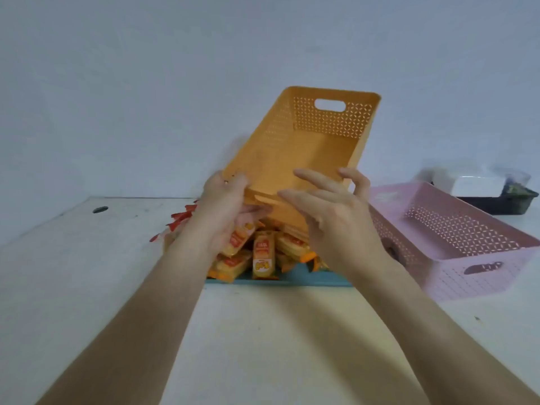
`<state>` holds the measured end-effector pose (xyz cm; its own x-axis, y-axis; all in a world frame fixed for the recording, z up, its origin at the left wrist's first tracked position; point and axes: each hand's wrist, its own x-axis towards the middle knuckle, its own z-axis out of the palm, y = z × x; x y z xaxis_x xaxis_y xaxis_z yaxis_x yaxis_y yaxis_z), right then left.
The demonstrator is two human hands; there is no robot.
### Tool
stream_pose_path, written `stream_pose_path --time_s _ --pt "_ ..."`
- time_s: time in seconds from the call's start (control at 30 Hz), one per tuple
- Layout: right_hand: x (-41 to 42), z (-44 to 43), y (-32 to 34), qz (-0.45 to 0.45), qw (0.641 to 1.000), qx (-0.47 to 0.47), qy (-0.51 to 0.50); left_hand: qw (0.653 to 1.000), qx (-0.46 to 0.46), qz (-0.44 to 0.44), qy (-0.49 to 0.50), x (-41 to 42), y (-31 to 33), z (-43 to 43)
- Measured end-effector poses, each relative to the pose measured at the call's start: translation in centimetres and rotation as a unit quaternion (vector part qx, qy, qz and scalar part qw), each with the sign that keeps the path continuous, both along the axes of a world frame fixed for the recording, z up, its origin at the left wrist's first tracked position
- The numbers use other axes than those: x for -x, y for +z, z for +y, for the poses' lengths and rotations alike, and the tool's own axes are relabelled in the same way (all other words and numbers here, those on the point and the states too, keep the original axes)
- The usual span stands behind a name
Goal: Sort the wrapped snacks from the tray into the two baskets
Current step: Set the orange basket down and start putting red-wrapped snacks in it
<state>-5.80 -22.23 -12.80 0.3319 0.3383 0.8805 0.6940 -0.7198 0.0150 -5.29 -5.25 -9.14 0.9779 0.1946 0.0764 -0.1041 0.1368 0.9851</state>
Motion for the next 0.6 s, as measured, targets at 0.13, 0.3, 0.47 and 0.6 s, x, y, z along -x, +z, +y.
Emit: stream_pose_path --time_s 0.13,0.3,0.47,0.6 --pt "0.1 5.6 0.7 0.019 0.998 -0.02 0.058 0.987 0.0 -0.078 0.139 2.4 0.8 5.7" --pt "0.2 11.8 -0.8 0.158 0.984 -0.003 0.076 0.946 -0.021 -0.113 0.304 5.1 0.5 15.9" --pt "0.6 15.8 -3.3 0.254 0.962 0.083 0.059 0.906 -0.019 -0.08 0.414 6.9 -2.1 22.8" --pt "0.5 17.8 -4.3 0.283 0.947 0.146 0.033 0.904 -0.047 -0.004 0.425 7.1 -5.3 25.7"
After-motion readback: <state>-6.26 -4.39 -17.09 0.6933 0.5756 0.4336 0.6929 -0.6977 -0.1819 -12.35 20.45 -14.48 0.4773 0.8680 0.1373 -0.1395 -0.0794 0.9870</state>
